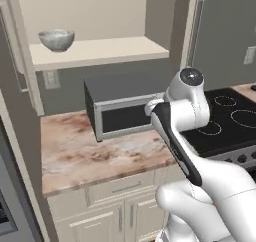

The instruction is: Take the smaller bowl and place it next to the appetizer plate on the dining counter , and place the larger bowl next to the plate with cooked food.

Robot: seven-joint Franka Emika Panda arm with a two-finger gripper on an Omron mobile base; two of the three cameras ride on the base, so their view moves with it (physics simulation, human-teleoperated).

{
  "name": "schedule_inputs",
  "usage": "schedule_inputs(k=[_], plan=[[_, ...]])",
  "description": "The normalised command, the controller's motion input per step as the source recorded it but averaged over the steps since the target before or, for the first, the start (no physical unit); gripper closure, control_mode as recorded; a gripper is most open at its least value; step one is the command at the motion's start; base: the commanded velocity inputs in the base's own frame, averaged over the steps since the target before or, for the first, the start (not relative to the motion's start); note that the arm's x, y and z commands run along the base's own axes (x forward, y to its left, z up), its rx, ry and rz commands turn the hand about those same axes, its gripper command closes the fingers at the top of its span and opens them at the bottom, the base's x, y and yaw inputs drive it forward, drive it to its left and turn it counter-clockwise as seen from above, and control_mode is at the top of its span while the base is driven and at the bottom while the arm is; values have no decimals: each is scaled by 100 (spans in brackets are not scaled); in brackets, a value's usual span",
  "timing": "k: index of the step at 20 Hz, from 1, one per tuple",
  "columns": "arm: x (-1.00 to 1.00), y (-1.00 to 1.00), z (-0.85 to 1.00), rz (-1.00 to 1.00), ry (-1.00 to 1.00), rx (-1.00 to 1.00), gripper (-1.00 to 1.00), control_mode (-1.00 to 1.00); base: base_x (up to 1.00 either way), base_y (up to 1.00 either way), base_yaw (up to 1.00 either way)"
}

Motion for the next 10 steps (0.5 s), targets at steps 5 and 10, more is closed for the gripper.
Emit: schedule_inputs(k=[5, 10], plan=[[0, 0, 0, 0, 0, 0, -100, 100, 42, 94, 0], [0, 0, 0, 0, 0, 0, -100, 100, 96, 26, 11]])
